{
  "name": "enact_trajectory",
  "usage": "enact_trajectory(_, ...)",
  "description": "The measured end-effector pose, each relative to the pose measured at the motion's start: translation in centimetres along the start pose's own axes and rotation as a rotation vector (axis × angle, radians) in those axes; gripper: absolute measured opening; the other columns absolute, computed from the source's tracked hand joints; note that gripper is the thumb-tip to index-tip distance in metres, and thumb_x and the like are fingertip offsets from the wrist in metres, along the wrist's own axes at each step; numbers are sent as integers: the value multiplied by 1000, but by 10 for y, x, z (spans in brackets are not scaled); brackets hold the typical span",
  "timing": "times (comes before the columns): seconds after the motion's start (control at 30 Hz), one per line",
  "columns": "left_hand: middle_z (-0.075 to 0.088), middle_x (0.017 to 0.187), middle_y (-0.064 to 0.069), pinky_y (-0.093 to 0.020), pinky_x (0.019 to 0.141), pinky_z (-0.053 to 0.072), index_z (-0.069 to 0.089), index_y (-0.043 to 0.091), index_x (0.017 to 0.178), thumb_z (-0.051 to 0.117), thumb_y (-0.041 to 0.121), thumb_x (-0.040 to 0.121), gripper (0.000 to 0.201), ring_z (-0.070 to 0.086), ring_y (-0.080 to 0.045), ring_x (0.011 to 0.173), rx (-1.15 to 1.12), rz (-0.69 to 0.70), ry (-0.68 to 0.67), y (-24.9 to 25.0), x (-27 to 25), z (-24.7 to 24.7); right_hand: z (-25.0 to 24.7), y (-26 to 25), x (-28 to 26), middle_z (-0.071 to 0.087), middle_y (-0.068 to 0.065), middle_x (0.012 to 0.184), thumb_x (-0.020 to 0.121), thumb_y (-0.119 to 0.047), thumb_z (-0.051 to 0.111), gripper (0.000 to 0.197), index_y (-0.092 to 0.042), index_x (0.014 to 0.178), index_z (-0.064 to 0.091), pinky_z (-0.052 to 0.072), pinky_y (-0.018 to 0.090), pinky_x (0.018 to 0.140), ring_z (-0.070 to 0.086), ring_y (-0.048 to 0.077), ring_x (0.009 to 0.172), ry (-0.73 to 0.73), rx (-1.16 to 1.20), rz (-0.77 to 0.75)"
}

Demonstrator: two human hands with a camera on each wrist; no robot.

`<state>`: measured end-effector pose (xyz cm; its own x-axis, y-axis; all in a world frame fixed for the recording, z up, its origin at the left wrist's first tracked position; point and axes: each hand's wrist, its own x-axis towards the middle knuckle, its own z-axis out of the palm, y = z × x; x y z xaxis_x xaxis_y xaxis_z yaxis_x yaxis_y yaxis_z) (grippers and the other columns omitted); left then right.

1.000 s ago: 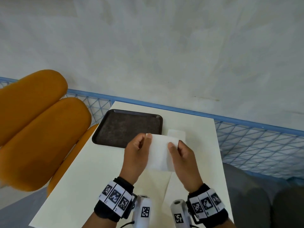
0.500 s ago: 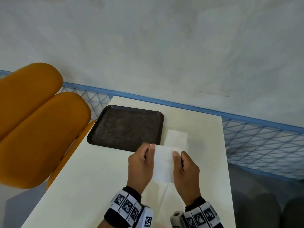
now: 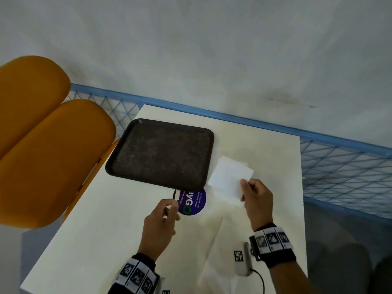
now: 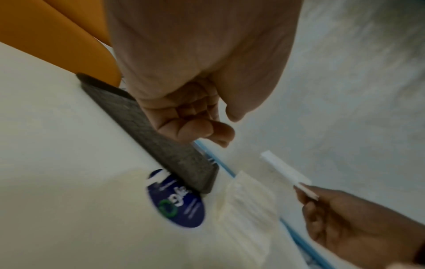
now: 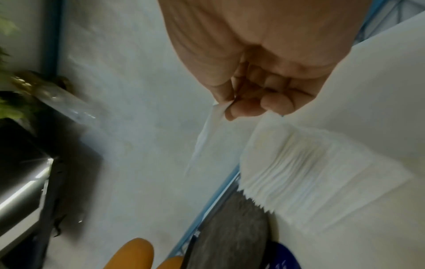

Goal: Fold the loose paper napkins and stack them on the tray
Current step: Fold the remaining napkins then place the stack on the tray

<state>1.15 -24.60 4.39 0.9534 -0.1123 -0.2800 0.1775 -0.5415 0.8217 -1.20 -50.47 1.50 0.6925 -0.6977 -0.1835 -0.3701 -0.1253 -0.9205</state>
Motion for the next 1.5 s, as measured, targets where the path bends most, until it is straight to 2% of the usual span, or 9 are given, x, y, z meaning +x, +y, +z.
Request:
enact_trajectory(0.17, 72, 73, 5, -13, 46, 46, 66, 32, 91, 58, 28, 99, 12, 65, -14, 53, 91, -150, 4, -48, -17, -17, 8, 6, 42, 59, -11, 48, 93, -32, 65, 22, -20, 75, 67, 42, 28, 66, 58, 13, 58, 17, -92, 1)
enact_trajectory(0.37, 72, 76, 17, -25, 65, 53, 64, 36, 97, 60, 32, 98, 6, 66, -13, 48, 174, -223, -4, -85, -34, -29, 20, 14, 55, 64, -8, 59, 93, -31, 65, 16, -24, 79, 68, 40, 23, 66, 62, 21, 70, -39, -225, -32)
enact_trajectory(0.5, 71, 75, 18, -24, 65, 52, 63, 35, 103, 60, 29, 98, 8, 66, -11, 48, 173, -231, 25, -93, -37, -26, 22, 22, 63, 69, -8, 70, 92, -34, 66, 15, -22, 86, 72, 50, 32, 76, 66, 22, 77, -34, -263, -23)
enact_trajectory(0.67, 71, 76, 18, -24, 68, 52, 63, 36, 101, 60, 29, 98, 9, 67, -11, 49, 148, -228, 5, -92, -39, -24, 20, 22, 63, 71, -4, 85, 92, -35, 63, 22, -21, 108, 69, 40, 27, 75, 65, 20, 83, -22, -309, -3)
enact_trajectory(1.03, 71, 76, 17, -30, 65, 56, 64, 37, 99, 60, 28, 98, 10, 68, -11, 52, 130, -223, -4, -100, -42, -28, 13, 23, 59, 66, -6, 82, 93, -37, 63, 23, -23, 112, 64, 41, 30, 72, 65, 24, 85, 28, -322, -9)
enact_trajectory(1.23, 70, 74, 20, -29, 65, 57, 64, 37, 99, 60, 29, 97, 9, 68, -10, 53, 139, -221, -11, -104, -45, -27, 7, 26, 53, 66, -1, 91, 95, -37, 63, 33, -21, 123, 59, 41, 30, 78, 60, 21, 86, 94, -305, -53)
enact_trajectory(1.37, 71, 77, 18, -27, 66, 56, 65, 36, 100, 60, 28, 98, 10, 69, -11, 54, 121, -198, -32, -104, -46, -28, -1, 33, 36, 66, 1, 94, 98, -31, 59, 29, -18, 123, 60, 40, 30, 79, 63, 25, 92, 113, -264, 2)
enact_trajectory(1.43, 72, 77, 18, -28, 67, 56, 66, 36, 100, 61, 27, 98, 10, 69, -10, 55, 115, -184, -41, -104, -46, -30, -7, 47, 16, 66, 5, 104, 98, -28, 58, 29, -17, 124, 59, 42, 31, 80, 63, 28, 99, 80, -332, 7)
enact_trajectory(1.5, 72, 78, 17, -27, 67, 56, 67, 35, 100, 61, 27, 97, 11, 69, -10, 56, 106, -177, -54, -103, -47, -31, -12, 69, -13, 60, 9, 122, 94, -33, 61, 40, -20, 132, 55, 45, 38, 89, 56, 31, 114, -25, -487, 64)
